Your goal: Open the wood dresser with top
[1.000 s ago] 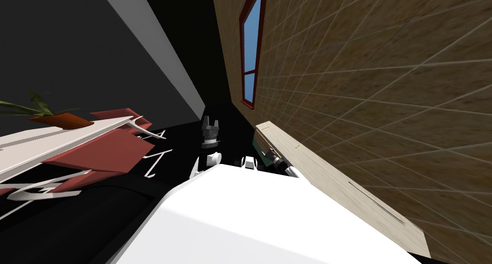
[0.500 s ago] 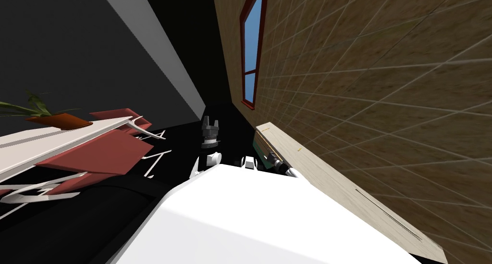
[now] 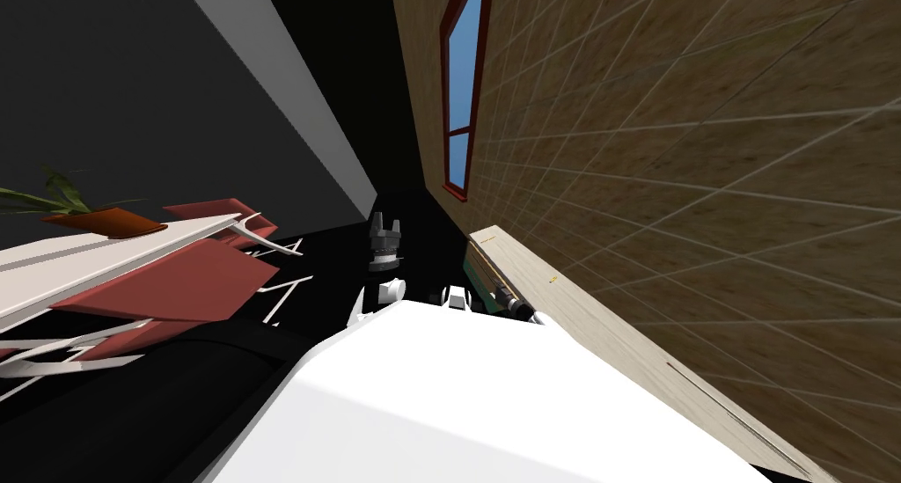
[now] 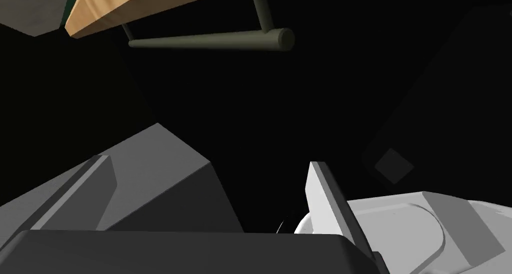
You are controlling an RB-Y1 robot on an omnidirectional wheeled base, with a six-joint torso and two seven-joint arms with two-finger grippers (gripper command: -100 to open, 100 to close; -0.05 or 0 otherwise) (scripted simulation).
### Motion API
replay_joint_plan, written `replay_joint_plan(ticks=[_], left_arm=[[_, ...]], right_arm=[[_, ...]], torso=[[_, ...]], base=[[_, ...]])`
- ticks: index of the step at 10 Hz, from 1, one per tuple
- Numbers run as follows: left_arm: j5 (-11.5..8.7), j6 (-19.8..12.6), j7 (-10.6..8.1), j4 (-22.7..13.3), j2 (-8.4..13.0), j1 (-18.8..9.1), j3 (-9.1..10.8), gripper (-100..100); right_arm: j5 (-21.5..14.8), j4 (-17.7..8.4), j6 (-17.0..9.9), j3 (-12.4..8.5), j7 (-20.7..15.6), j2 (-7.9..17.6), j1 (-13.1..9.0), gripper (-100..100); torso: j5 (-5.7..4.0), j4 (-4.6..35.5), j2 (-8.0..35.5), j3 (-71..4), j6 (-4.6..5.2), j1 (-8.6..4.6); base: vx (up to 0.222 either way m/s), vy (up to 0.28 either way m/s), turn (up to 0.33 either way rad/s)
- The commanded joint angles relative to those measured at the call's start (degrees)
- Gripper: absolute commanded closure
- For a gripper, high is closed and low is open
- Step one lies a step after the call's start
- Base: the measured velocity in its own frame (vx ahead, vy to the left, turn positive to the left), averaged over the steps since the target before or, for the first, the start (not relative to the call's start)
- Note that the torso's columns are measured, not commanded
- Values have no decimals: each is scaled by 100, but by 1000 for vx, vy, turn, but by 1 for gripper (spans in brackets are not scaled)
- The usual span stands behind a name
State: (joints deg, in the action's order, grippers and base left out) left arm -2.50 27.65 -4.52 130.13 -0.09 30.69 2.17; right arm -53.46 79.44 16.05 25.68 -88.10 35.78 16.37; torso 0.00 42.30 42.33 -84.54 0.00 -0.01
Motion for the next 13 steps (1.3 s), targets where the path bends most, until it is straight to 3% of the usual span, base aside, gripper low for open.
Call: replay_joint_plan(ticks=[1, 7, 8, 9, 12, 13], left_arm=[[0, 0, 0, 0, 0, 0, 0, 0], [0, 0, 0, 0, 0, 0, 0, 0], [0, 0, 0, 0, 0, 0, 0, 0], [0, 0, 0, 0, 0, 0, 0, 0], [0, 0, 0, 0, 0, 0, 0, 0], [0, 0, 0, 0, 0, -1, 0, 0]], right_arm=[[-288, -372, -136, 165, -443, 189, -95, -100], [-568, -704, -253, 312, -869, 385, -163, -100], [-541, -655, -257, 299, -808, 354, -143, -100], [-596, -763, -332, 325, -925, 160, -168, -100], [-660, -885, -433, 365, -1027, -81, -204, -100], [-643, -858, -396, 341, -1011, -31, -185, -100]], torso=[[-1, -3, -9, -6, 0, -2], [0, 0, 1, 0, 0, -1], [-1, -1, -2, -1, 0, 0], [0, 0, 0, -1, 0, 1], [1, 0, 2, 0, 1, 7], [2, 1, 3, 1, 0, 6]], base=[[76, -8, 19], [41, 3, 9], [12, 0, 1], [29, -23, 13], [10, -15, 10], [-6, 2, 10]])
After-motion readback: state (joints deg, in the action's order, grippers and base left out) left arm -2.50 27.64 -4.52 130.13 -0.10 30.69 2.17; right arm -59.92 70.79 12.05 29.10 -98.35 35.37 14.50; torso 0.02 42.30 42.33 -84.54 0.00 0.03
